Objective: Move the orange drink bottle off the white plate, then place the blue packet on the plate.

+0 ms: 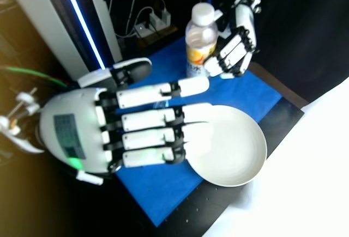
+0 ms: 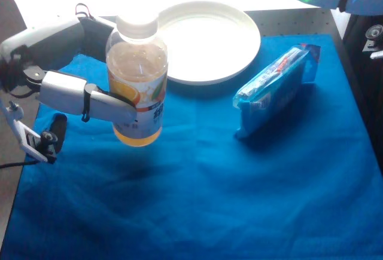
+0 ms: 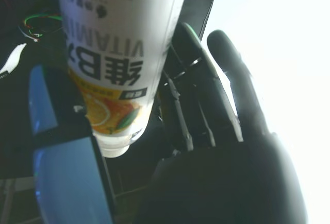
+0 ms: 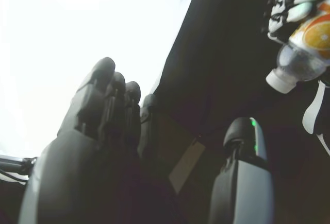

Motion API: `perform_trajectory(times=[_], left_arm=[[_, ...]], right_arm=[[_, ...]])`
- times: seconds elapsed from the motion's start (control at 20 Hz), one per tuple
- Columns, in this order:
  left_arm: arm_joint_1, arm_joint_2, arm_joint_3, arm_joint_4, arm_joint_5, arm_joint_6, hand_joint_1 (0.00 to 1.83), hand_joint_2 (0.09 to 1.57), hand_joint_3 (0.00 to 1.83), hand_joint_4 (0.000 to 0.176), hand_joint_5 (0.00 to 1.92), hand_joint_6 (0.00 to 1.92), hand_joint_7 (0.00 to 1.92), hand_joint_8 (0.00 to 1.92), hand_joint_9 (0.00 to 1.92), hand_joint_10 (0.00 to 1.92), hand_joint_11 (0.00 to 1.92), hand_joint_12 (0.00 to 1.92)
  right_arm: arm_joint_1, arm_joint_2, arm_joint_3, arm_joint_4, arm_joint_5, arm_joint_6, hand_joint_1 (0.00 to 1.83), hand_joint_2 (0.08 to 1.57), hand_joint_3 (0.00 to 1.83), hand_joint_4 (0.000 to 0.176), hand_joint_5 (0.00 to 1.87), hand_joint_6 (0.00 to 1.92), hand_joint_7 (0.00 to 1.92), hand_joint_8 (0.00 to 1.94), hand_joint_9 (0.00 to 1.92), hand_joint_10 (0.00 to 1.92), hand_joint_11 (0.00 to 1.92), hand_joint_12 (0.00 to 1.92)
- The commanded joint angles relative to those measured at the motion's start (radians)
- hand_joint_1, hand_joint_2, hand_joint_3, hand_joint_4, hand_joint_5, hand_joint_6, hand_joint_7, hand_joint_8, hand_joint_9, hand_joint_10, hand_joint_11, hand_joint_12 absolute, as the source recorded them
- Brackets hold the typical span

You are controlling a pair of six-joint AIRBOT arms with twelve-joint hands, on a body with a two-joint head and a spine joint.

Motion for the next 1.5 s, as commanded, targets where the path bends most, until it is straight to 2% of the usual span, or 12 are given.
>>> perform_trajectory(times=[0.0, 0.05, 0.25, 0.3, 0.35, 0.5, 0.7, 0.85, 1.0, 1.05, 1.35, 1.45], left_arm=[[-0.007, -0.001, -0.001, -0.07, -0.139, -0.018, 1.24, 1.09, 0.0, 0.0, 1.06, 0.7, 1.01, 1.09, 0.98, 0.41, 0.56, 1.33], [-0.005, -0.002, -0.001, -0.07, -0.135, -0.013, 1.16, 1.07, 0.01, 0.0, 1.08, 0.78, 1.0, 0.54, 0.97, 0.36, 0.51, 1.23], [0.0, -0.011, 0.002, -0.07, -0.109, 0.01, 1.15, 1.05, 0.0, 0.0, 1.13, 0.73, 1.17, 0.06, 1.07, 0.26, 0.56, 1.23], [0.0, -0.012, 0.002, -0.07, -0.102, 0.015, 1.15, 1.05, 0.0, 0.0, 1.13, 0.73, 1.17, 0.06, 1.07, 0.26, 0.56, 1.23], [0.001, -0.014, 0.004, -0.069, -0.096, 0.016, 1.25, 1.05, 0.0, 0.0, 1.13, 0.61, 1.15, 0.8, 1.1, 0.35, 0.61, 1.34], [0.001, -0.014, 0.005, -0.064, -0.088, 0.016, 1.25, 1.05, 0.0, 0.0, 1.08, 0.72, 1.16, 0.78, 1.1, 0.3, 0.58, 1.25], [0.001, -0.012, 0.005, -0.051, -0.075, 0.016, 1.25, 1.04, 0.0, 0.018, 1.13, 0.66, 1.16, 0.75, 0.93, 0.92, 0.61, 1.55], [0.001, -0.008, 0.003, -0.038, -0.065, 0.016, 1.24, 1.06, 0.0, 0.012, 1.13, 0.64, 1.09, 0.89, 0.9, 0.52, 0.5, 1.24], [0.001, -0.004, -0.001, -0.029, -0.062, 0.016, 1.11, 1.06, 0.0, 0.09, 1.09, 0.8, 1.04, 0.36, 0.95, 0.16, 0.45, 1.02], [0.001, 0.0, -0.003, -0.024, -0.061, 0.016, 1.06, 0.95, 0.0, 0.0, 0.98, 0.35, 1.06, 0.14, 0.93, 0.1, 0.39, 1.01], [0.002, 0.036, -0.02, -0.004, -0.05, 0.016, 0.87, 0.74, 0.0, 0.0, 0.84, 0.0, 0.97, 0.0, 0.83, 0.0, 0.4, 0.63], [0.002, 0.05, -0.022, -0.003, -0.044, 0.019, 0.81, 0.77, 0.0, 0.0, 0.67, 0.0, 0.72, 0.0, 0.65, 0.0, 0.26, 0.69]], right_arm=[[0.006, -0.001, 0.003, 0.037, 0.111, 0.008, 0.83, 0.87, 0.0, 0.068, 0.39, 0.0, 0.31, 0.0, 0.24, 0.0, 0.15, 0.35], [0.005, -0.001, 0.002, 0.037, 0.111, 0.008, 0.85, 0.86, 0.0, 0.072, 0.39, 0.0, 0.3, 0.0, 0.25, 0.0, 0.15, 0.35], [0.005, -0.002, 0.002, 0.037, 0.111, 0.008, 0.86, 0.89, 0.01, 0.059, 0.39, 0.0, 0.3, 0.0, 0.24, 0.0, 0.14, 0.36], [0.004, -0.002, 0.002, 0.037, 0.111, 0.008, 0.86, 0.89, 0.01, 0.059, 0.39, 0.0, 0.3, 0.0, 0.24, 0.0, 0.14, 0.36], [0.003, -0.003, 0.002, 0.037, 0.112, 0.008, 0.86, 0.88, 0.0, 0.076, 0.4, 0.0, 0.3, 0.0, 0.26, 0.01, 0.16, 0.37], [0.003, -0.004, 0.002, 0.037, 0.112, 0.008, 0.85, 0.87, 0.0, 0.078, 0.39, 0.0, 0.3, 0.0, 0.25, 0.0, 0.14, 0.37], [0.003, -0.005, 0.002, 0.037, 0.112, 0.008, 0.83, 0.85, 0.0, 0.071, 0.38, 0.0, 0.31, 0.0, 0.25, 0.0, 0.1, 0.37], [0.003, -0.006, 0.002, 0.037, 0.112, 0.008, 0.81, 0.85, 0.0, 0.069, 0.37, 0.0, 0.31, 0.0, 0.24, 0.0, 0.1, 0.38], [0.003, -0.006, 0.002, 0.037, 0.112, 0.008, 0.83, 0.86, 0.0, 0.063, 0.38, 0.0, 0.3, 0.0, 0.23, 0.0, 0.07, 0.39], [0.003, -0.006, 0.002, 0.037, 0.112, 0.008, 0.83, 0.86, 0.0, 0.066, 0.37, 0.0, 0.29, 0.0, 0.22, 0.0, 0.07, 0.4], [0.003, -0.005, 0.001, 0.036, 0.112, 0.008, 0.8, 0.85, 0.0, 0.084, 0.38, 0.0, 0.33, 0.01, 0.25, 0.01, 0.14, 0.44], [0.003, -0.004, 0.002, 0.036, 0.112, 0.008, 0.83, 0.87, 0.01, 0.056, 0.36, 0.0, 0.3, 0.0, 0.26, 0.01, 0.15, 0.45]])
